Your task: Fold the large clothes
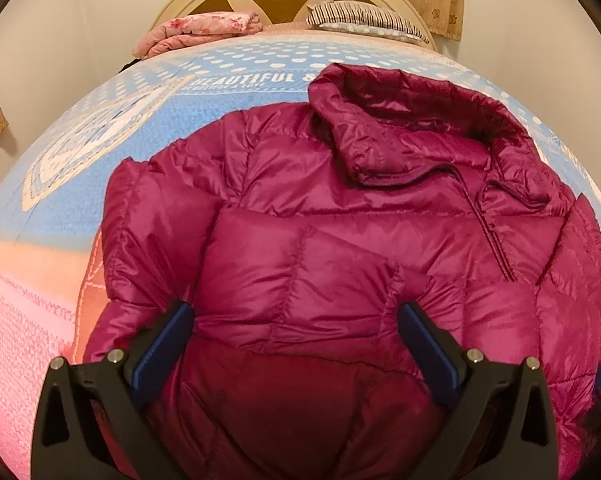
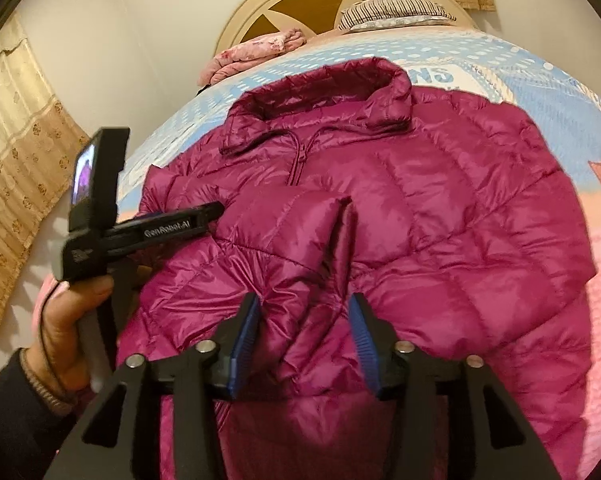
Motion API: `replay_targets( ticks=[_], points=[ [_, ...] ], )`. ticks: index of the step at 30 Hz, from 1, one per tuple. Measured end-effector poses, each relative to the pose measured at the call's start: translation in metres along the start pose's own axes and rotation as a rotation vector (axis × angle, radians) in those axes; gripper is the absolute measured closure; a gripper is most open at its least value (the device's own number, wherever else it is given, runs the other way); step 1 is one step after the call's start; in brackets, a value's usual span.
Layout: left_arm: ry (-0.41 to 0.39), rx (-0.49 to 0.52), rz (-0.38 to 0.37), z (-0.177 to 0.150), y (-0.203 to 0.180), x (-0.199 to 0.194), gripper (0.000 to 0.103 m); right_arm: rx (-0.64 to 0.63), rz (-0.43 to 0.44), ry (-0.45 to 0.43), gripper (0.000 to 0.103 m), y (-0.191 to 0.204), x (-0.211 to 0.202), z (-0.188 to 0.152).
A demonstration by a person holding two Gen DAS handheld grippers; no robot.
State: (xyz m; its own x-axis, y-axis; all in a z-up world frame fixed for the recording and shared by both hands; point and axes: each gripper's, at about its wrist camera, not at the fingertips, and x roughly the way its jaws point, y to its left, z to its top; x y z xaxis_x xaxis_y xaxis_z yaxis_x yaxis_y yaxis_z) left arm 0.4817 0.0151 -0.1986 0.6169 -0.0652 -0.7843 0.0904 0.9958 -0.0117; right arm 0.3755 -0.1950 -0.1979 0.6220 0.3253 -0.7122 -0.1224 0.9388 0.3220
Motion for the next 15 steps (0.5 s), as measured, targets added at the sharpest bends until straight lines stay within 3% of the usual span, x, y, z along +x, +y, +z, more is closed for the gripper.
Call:
replay_targets(
  ticks=[4, 7, 15],
  points=[
    [0.003, 0.002, 0.0, -0.001, 0.0, 0.0, 0.0, 0.007, -0.014, -0.04, 0.042, -0.013, -0.01, 0.037],
    [0.004, -0.001, -0.004, 0.0, 0.001, 0.0, 0.0, 0.04, -0.035, -0.06, 0.041, -0.026, -0.003, 0.088],
    [0.001, -0.011, -0.02, -0.001, 0.004, 0.0, 0.0, 0.098, -0.081, -0.024, 0.04, -0.031, 0.065, 0.221]
  ],
)
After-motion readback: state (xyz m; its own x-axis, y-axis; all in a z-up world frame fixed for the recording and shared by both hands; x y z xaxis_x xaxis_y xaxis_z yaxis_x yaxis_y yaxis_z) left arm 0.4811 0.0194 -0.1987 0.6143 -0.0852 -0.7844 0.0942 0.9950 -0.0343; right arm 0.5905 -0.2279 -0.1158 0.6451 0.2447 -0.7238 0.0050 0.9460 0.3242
